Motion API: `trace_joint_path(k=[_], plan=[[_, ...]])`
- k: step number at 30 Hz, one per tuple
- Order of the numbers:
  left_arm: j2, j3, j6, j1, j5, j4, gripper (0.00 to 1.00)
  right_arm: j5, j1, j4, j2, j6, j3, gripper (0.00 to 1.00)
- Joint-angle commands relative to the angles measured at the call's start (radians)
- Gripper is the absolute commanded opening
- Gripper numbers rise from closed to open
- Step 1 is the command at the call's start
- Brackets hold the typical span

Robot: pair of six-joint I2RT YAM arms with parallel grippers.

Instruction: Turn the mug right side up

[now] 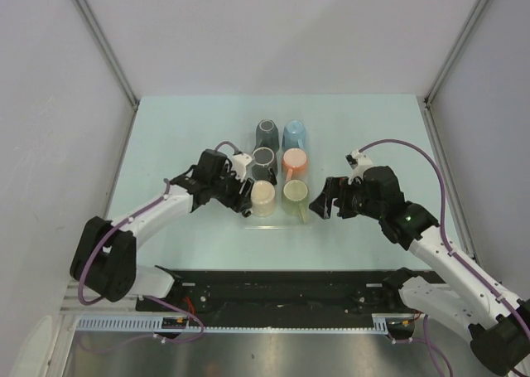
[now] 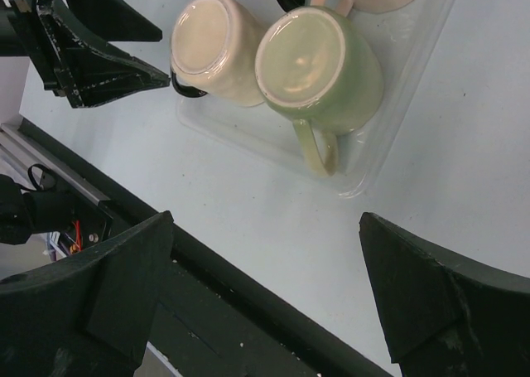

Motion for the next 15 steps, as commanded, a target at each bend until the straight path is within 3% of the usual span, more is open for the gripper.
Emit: trace_joint_path(k=[1, 15], plan=[[0.052, 0.079, 0.126, -0.027, 0.026, -0.002, 0.64, -0.007, 0.008, -0.01, -0.001, -0.003, 0.044, 1.0], [0.135, 0.144, 0.203, -0.059, -0.02, -0.087, 0.55, 0.017, 0.008, -0.052, -0.016, -0.023, 0.044, 1.0]])
